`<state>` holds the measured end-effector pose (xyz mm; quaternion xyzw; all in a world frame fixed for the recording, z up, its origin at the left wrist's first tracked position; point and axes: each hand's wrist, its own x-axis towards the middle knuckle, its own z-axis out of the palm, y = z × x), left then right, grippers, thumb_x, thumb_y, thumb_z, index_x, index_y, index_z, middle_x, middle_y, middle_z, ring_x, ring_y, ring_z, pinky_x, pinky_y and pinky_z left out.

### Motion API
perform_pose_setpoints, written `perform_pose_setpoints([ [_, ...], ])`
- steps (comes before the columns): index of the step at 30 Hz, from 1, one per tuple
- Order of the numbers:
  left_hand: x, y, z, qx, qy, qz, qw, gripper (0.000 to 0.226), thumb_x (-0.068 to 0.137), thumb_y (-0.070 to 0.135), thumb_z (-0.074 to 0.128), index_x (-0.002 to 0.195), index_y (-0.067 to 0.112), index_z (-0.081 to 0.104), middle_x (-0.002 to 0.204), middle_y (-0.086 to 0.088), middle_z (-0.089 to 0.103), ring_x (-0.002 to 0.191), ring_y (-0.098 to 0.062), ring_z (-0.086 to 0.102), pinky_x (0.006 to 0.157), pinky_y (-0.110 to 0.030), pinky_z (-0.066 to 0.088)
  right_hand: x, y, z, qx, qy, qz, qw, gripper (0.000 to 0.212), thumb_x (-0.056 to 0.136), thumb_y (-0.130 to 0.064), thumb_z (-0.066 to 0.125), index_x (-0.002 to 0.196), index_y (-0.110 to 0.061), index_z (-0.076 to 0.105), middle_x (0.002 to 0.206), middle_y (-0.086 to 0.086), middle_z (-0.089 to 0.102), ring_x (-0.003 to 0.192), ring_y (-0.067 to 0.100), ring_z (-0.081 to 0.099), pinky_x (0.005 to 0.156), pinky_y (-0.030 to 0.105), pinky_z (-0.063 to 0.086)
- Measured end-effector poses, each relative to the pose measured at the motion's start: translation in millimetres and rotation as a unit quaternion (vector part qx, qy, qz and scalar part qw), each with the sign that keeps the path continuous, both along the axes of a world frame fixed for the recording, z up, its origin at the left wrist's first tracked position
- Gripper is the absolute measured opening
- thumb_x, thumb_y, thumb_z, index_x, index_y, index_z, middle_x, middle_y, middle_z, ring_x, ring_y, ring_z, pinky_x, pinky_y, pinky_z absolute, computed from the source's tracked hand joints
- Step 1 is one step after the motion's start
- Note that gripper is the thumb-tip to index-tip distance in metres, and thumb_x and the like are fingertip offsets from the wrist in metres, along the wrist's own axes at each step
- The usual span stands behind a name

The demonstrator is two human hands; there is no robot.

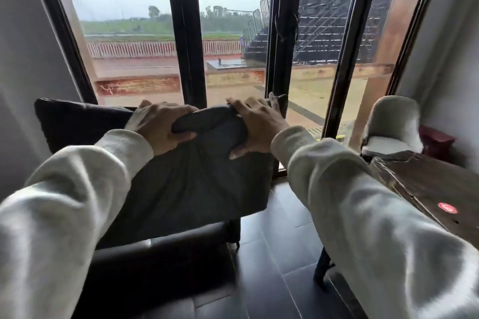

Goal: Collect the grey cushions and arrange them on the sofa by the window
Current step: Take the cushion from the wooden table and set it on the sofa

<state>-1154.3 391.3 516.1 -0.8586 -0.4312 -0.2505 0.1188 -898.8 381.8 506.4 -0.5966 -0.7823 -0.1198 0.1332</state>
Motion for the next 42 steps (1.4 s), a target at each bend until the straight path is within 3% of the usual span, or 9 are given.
perform_pose_setpoints([
  [3,-23.9,38.4,-25.0,-0.039,0.013,0.026,0.999,0.042,0.086,0.042,0.072,0.126,0.036,0.061,0.111,0.005,0.073,0.103,-0.028,0.065,0.096,-0.049,0.042,-29.3,51.3,-8.6,-0.044,-0.011,0.026,0.999,0.105,0.055,-0.07,0.089,0.14,-0.021,0.05,0.113,0.002,0.061,0.113,0.029,0.059,0.099,0.043,0.043],
  [6,-44.5,77.5,-52.3,-0.075,0.004,0.053,0.996,0.047,0.086,0.044,0.071,0.13,0.038,0.058,0.115,0.005,0.072,0.105,-0.027,0.066,0.096,-0.047,0.045,-52.1,107.7,-27.9,-0.085,-0.017,0.087,0.992,0.061,0.063,-0.061,0.09,0.098,-0.022,0.058,0.088,-0.009,0.05,0.098,0.023,0.059,0.078,0.034,0.041],
  [11,-96.3,138.8,-82.3,-0.177,-0.052,0.137,0.973,0.058,0.074,0.059,0.078,0.126,0.045,0.057,0.102,0.009,0.071,0.097,-0.021,0.067,0.088,-0.039,0.051,-97.2,205.1,-40.0,-0.057,-0.038,0.195,0.978,0.049,0.068,-0.054,0.089,0.087,-0.02,0.059,0.09,-0.003,0.061,0.087,0.022,0.058,0.074,0.036,0.047],
  [15,-145.0,173.7,-103.6,-0.212,-0.115,0.246,0.939,0.069,0.056,0.07,0.083,0.117,0.048,0.059,0.096,0.014,0.07,0.096,-0.019,0.065,0.089,-0.039,0.05,-136.3,273.3,-35.3,-0.02,-0.051,0.266,0.962,0.047,0.072,-0.055,0.086,0.082,-0.024,0.053,0.084,-0.006,0.054,0.079,0.018,0.049,0.069,0.032,0.036],
  [24,-254.7,260.1,-152.5,-0.232,0.019,0.388,0.892,0.099,0.055,0.072,0.081,0.142,0.043,0.042,0.109,-0.001,0.071,0.108,-0.026,0.063,0.097,-0.039,0.042,-210.1,411.4,-83.1,-0.039,-0.004,0.234,0.971,0.059,0.067,-0.057,0.088,0.106,-0.018,0.067,0.102,-0.001,0.062,0.096,0.025,0.063,0.071,0.032,0.039],
  [27,-284.0,311.7,-172.8,-0.174,0.09,0.387,0.901,0.086,0.063,0.072,0.076,0.137,0.038,0.047,0.109,0.002,0.071,0.108,-0.025,0.062,0.094,-0.04,0.039,-239.2,451.7,-106.9,-0.074,0.004,0.173,0.982,0.07,0.063,-0.059,0.091,0.118,-0.021,0.07,0.107,0.0,0.06,0.101,0.025,0.063,0.077,0.033,0.044],
  [32,-334.3,401.6,-194.0,-0.125,0.137,0.34,0.922,0.074,0.066,0.065,0.076,0.129,0.033,0.055,0.101,0.003,0.069,0.101,-0.027,0.06,0.09,-0.043,0.038,-277.0,506.3,-137.9,-0.127,-0.033,0.078,0.988,0.07,0.063,-0.065,0.088,0.108,-0.014,0.074,0.096,-0.001,0.051,0.1,0.025,0.062,0.084,0.036,0.05],
  [38,-371.0,497.5,-231.3,-0.163,0.16,0.272,0.935,0.079,0.067,0.066,0.073,0.137,0.035,0.049,0.11,0.004,0.067,0.107,-0.025,0.058,0.092,-0.043,0.039,-306.2,556.2,-181.1,-0.166,-0.067,0.006,0.984,0.071,0.066,-0.07,0.083,0.11,-0.015,0.075,0.104,0.002,0.05,0.107,0.026,0.052,0.09,0.04,0.049],
  [42,-368.6,540.9,-268.6,-0.215,0.16,0.235,0.934,0.077,0.068,0.067,0.07,0.135,0.038,0.046,0.11,0.006,0.065,0.106,-0.024,0.056,0.089,-0.042,0.042,-303.5,588.3,-206.0,-0.238,-0.054,-0.035,0.969,0.058,0.064,-0.065,0.087,0.1,-0.02,0.074,0.107,0.005,0.066,0.106,0.027,0.064,0.088,0.038,0.054],
])
